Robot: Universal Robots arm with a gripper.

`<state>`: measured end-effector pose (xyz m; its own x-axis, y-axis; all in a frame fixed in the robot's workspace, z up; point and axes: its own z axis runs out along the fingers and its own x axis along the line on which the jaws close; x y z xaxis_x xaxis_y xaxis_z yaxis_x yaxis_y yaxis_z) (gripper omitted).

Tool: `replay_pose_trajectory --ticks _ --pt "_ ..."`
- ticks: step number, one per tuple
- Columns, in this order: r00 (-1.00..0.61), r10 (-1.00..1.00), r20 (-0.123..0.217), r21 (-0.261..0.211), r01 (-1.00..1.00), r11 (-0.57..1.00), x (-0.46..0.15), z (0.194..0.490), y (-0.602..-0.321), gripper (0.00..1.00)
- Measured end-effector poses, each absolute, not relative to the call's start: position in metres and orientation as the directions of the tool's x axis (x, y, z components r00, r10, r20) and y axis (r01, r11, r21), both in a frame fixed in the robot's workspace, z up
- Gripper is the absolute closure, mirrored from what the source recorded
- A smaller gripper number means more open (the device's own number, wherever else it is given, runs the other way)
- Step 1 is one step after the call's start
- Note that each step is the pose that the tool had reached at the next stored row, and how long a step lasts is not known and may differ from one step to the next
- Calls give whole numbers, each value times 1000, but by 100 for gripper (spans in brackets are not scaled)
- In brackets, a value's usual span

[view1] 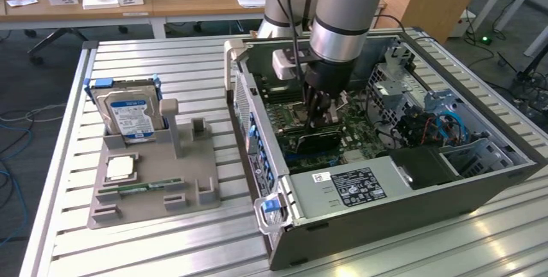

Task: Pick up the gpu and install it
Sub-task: 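Press down on the gpu until it lock into place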

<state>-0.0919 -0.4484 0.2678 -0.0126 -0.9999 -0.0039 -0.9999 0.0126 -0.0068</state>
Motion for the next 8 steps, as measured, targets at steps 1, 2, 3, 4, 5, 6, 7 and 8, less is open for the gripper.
replay_pose_trajectory --ticks 1,2,3,4,5,6,7,8 --pt "-13 -1000 -4 -7 -1000 13 -92 269 -448 89" --pt "-12 -1000 -4 -7 -1000 12 -92 269 -448 89" --pt "-13 -1000 -4 -7 -1000 13 -92 270 -448 89" --pt "-13 -1000 -4 -7 -1000 13 -92 271 -448 89" --pt "-13 -1000 -4 -7 -1000 13 -91 272 -448 89" --pt "-13 -1000 -4 -7 -1000 13 -91 274 -448 89" --pt "-13 -1000 -4 -7 -1000 13 -91 276 -448 89" --pt "-13 -1000 -4 -7 -1000 13 -91 278 -448 89"
